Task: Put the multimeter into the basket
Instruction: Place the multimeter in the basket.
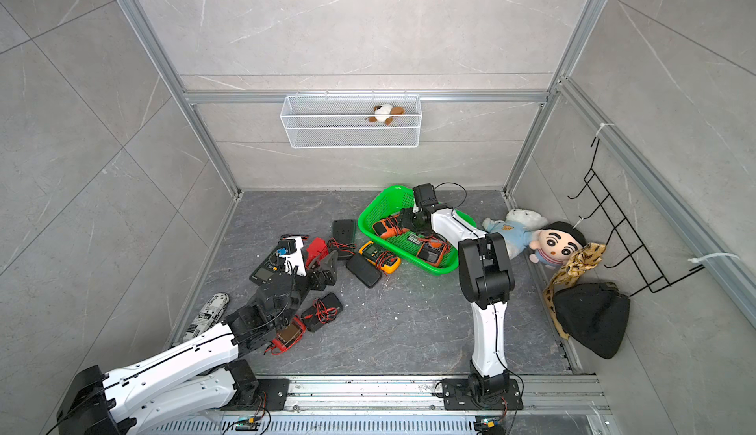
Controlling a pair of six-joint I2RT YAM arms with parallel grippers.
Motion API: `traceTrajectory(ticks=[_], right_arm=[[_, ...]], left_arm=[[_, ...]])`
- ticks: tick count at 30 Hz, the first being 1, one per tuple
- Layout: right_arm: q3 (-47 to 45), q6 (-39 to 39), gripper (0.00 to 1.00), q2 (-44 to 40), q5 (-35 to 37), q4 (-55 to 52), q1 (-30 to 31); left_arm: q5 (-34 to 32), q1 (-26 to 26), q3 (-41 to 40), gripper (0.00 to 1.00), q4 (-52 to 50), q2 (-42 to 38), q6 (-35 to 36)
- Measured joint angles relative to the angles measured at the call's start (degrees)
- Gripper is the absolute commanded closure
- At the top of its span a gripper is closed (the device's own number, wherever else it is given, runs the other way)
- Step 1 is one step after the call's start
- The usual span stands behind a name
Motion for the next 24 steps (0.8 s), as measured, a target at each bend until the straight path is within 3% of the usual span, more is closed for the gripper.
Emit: traceTrajectory(ticks=[10, 18, 24], right_arm=[[-0.55, 10.29, 0.02, 0.90, 0.55, 2.56, -0.35], [6.93, 11.39, 0.32, 8.13, 0.85, 1.33, -0.35], [11.04, 7.32, 0.56, 10.54, -0.87, 0.81, -0.46]], left_arm=[[-0.81, 0.00, 0.00, 0.02, -0.24, 1.68, -0.04], [-0.87, 0.00, 0.00, 0.02, -0.26, 1.99, -0.20], [-1.07, 0.00, 0.00, 0.02, -0.28, 2.01, -0.20]])
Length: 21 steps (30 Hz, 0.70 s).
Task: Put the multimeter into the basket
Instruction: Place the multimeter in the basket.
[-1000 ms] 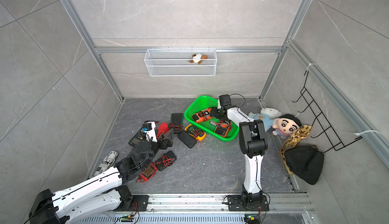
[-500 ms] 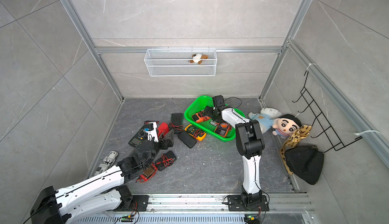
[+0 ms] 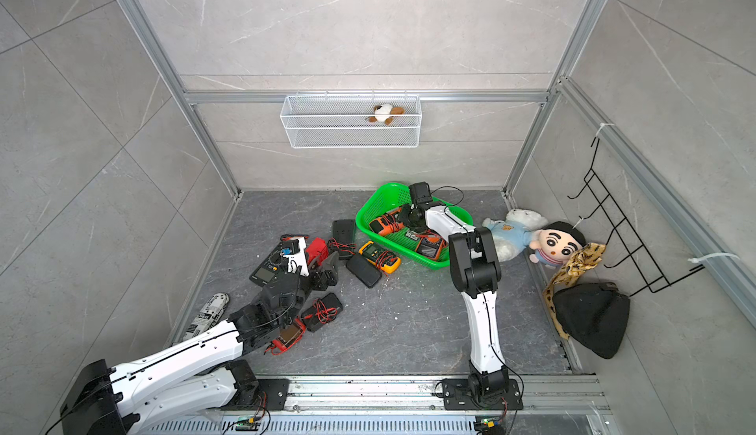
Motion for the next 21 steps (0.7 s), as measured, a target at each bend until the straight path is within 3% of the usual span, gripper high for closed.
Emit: traceTrajectory(ticks=[4, 9, 21], right_arm=[[4.70, -3.32, 0.62, 2.60, -1.46, -0.59, 0.07], [5.11, -6.45, 0.59, 2.86, -3.10, -1.66, 0.07], [8.63, -11.52, 0.30, 3.78, -4.66, -6.73, 0.07]], left_arm=[[-0.24, 0.00, 0.00, 0.02, 0.00, 0.39, 0.00], [-0.37, 0.00, 0.02, 0.02, -0.02, 1.09, 0.00], [-2.78, 0.00, 0.07, 0.02, -1.27, 1.22, -0.48]])
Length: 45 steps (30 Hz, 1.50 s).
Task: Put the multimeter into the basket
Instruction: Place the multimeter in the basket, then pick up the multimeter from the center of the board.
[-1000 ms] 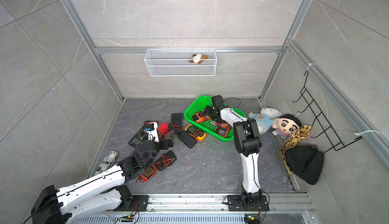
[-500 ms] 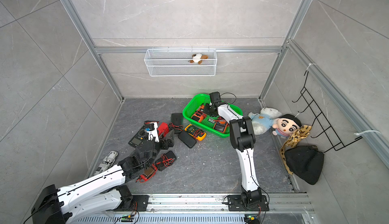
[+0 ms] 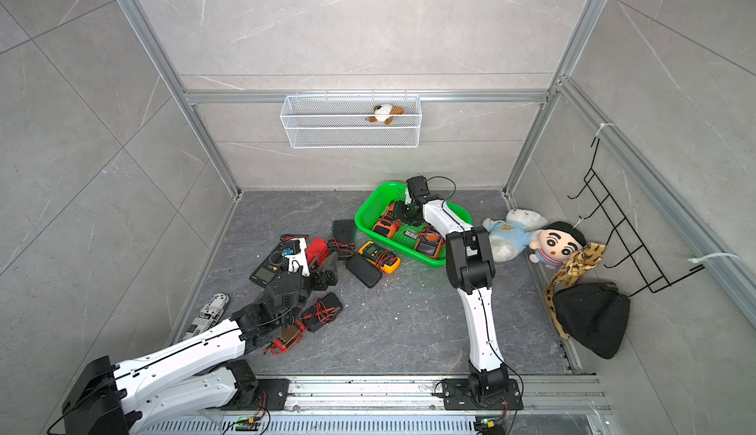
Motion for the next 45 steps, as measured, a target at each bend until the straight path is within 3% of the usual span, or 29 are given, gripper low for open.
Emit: traceTrajectory(ticks=[6, 15, 22, 28, 34, 40, 45], right_arm=[[-5.79, -2.45, 0.20, -6.08, 0.66, -1.07, 0.70], [-24.61, -5.73, 0.00, -26.32, 4.76, 2.12, 5.99], [-37.94, -5.99, 0.00, -36.46, 8.55, 4.31, 10.51], [-42.51, -5.77, 0.00, -40.46, 10.21, 5.14, 12.37], [-42.97, -5.81, 0.00, -41.44, 11.32, 5.29, 13.09], [-42.60, -6.47, 0.00, -41.44, 12.02, 4.37, 14.32], [-41.81, -8.44, 0.00, -40.89, 12.59, 2.03, 18.29]], left_arm=[[-5.51, 0.00, 0.63, 0.02, -5.03, -0.13, -4.48], [-14.23, 0.13, 1.53, 0.02, -20.76, -4.57, -18.45], [-18.21, 1.95, 0.33, 0.01, -37.18, -13.77, -36.20], [-17.97, 8.37, -3.89, 0.00, -48.41, -20.92, -47.32], [-13.99, 15.91, -5.05, 0.01, -50.29, -20.63, -48.17], [-3.91, 26.29, -5.05, 0.02, -46.21, -13.35, -43.45], [1.92, 27.71, -4.59, 0.02, -43.17, -9.68, -40.68]])
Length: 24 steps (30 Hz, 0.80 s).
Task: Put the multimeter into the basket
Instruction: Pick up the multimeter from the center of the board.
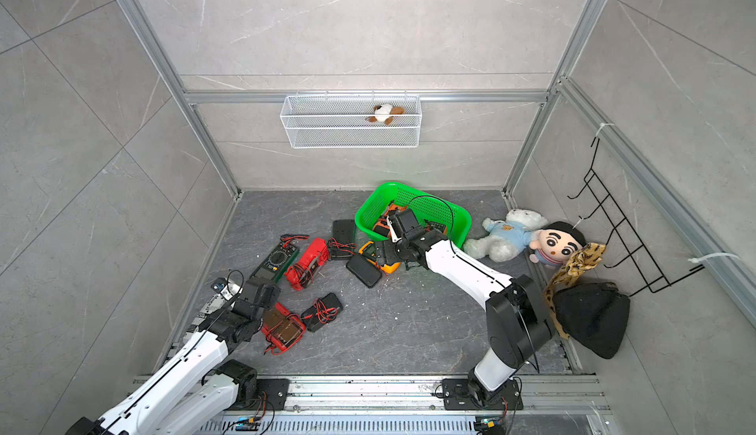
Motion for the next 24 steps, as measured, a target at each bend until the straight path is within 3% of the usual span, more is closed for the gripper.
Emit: traceTrajectory(ticks=[12, 24], right_arm=[[8.48, -5.81, 0.05, 10.27, 7.17, -5.99, 12.09], [21.44, -9.42, 0.03, 23.91, 11.80, -10.88, 12.79]], left_arm=[[7.32, 0.37, 5.60, 0.02, 12.39, 9.99, 7.19], [8.81, 5.11, 14.19, 0.02, 21.22, 24.59, 10.67]])
